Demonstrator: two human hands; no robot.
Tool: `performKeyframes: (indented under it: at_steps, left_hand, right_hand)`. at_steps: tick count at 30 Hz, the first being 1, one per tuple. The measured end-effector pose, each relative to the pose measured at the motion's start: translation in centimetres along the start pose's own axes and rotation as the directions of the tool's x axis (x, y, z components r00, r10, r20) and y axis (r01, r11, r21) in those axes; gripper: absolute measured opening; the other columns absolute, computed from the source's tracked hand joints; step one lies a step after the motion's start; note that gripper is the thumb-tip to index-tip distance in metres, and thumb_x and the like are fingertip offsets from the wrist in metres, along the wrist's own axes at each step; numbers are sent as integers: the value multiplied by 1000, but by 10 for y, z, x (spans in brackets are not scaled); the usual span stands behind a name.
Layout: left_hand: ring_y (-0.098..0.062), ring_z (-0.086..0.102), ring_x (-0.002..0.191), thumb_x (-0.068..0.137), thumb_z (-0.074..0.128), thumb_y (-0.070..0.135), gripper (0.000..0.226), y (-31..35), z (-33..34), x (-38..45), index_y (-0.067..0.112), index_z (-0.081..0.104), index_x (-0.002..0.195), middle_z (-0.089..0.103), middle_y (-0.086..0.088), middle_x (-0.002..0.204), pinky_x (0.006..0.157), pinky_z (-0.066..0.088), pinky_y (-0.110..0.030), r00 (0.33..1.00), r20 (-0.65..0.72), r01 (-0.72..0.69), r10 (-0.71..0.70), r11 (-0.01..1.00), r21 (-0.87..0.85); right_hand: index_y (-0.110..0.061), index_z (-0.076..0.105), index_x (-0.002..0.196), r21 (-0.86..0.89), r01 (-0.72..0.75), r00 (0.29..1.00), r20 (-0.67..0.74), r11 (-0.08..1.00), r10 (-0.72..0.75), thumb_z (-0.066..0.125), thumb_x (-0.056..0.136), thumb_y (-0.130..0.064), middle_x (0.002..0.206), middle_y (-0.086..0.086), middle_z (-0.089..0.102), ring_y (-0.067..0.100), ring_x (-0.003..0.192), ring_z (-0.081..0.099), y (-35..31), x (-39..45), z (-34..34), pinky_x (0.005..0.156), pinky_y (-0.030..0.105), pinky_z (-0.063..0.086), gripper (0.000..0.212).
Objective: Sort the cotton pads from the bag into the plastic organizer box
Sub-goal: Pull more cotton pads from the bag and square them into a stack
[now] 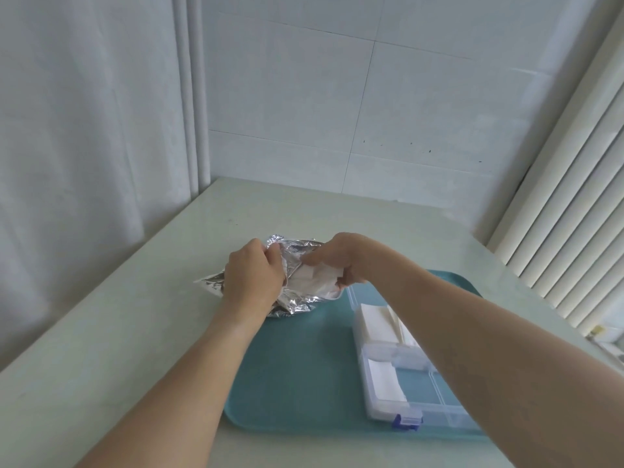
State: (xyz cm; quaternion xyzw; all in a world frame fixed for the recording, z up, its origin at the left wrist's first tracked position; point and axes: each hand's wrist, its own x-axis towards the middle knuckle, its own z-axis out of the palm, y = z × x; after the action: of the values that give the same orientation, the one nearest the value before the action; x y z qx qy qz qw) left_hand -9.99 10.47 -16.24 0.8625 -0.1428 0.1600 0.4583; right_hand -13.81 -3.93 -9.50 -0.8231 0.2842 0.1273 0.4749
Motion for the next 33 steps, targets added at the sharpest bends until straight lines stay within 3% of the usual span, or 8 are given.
performKeyframes:
  at_steps: [4, 7, 12, 21, 24, 27, 30, 33]
  left_hand:
    - [-39, 57, 75, 99, 50, 35, 38, 0, 0, -1, 4, 57, 77, 66, -16, 74, 62, 41, -38, 1000, -18, 11, -11, 1000, 0]
    - [-38, 57, 72, 99, 50, 33, 38, 2, -1, -1, 4, 56, 75, 65, -14, 70, 61, 44, -39, 999, -30, 13, -14, 1000, -9]
    - [-38, 57, 71, 99, 49, 32, 38, 3, -1, -2, 4, 56, 75, 65, -14, 69, 63, 45, -40, 999, -36, 13, -13, 1000, -4]
    - [-34, 56, 68, 98, 47, 32, 39, 6, -3, -3, 5, 55, 71, 66, -10, 65, 64, 49, -40, 1000, -23, 17, -17, 1000, -5]
    - [-34, 57, 67, 98, 47, 32, 40, 6, -4, -4, 5, 53, 69, 66, -10, 64, 63, 50, -41, 1000, -20, 15, -15, 1000, -5]
    - [-34, 57, 66, 98, 47, 32, 41, 7, -4, -5, 5, 52, 68, 66, -11, 64, 64, 50, -42, 1000, -19, 9, -10, 1000, -5]
    - [-33, 58, 68, 98, 47, 32, 40, 7, -4, -4, 5, 54, 70, 67, -9, 64, 65, 51, -42, 1000, -11, 9, -9, 1000, -5]
    - [-32, 60, 69, 97, 46, 33, 38, 6, -3, -3, 7, 55, 70, 67, -8, 64, 67, 52, -44, 1000, -5, 7, -7, 1000, -2]
  right_hand:
    - [-9, 65, 93, -410, 54, 949, -262, 911, -174, 72, 86, -39, 82, 6, 61, 26, 75, 58, 1, 8, 2, 68, 28, 46, 32]
    - [-16, 74, 103, -469, 102, 871, -384, 877, -307, 85, 70, -39, 93, 3, 71, 22, 81, 66, 3, 9, 1, 64, 26, 49, 42]
    - [-13, 75, 96, -536, 136, 807, -428, 833, -407, 84, 68, -25, 87, 4, 72, 23, 79, 69, 3, 0, -4, 69, 33, 61, 32]
    - [-10, 75, 101, -595, 107, 846, -366, 796, -387, 83, 71, -28, 98, 7, 74, 21, 84, 67, 13, -12, -15, 72, 33, 58, 36]
    - [-10, 72, 111, -672, 73, 904, -267, 737, -334, 84, 72, -37, 86, 5, 68, 20, 70, 57, 16, -18, -11, 57, 26, 47, 49]
    - [-14, 70, 118, -707, 44, 915, -255, 706, -312, 81, 77, -39, 94, 3, 67, 23, 83, 61, 17, -19, -12, 62, 25, 46, 50]
    - [-14, 75, 112, -644, 100, 862, -324, 758, -389, 75, 81, -28, 107, 6, 73, 26, 100, 67, 18, -16, -14, 78, 32, 57, 34]
    - [-14, 79, 101, -656, 152, 798, -360, 739, -484, 72, 80, -16, 102, 9, 73, 31, 101, 66, 15, -18, -12, 79, 36, 59, 22]
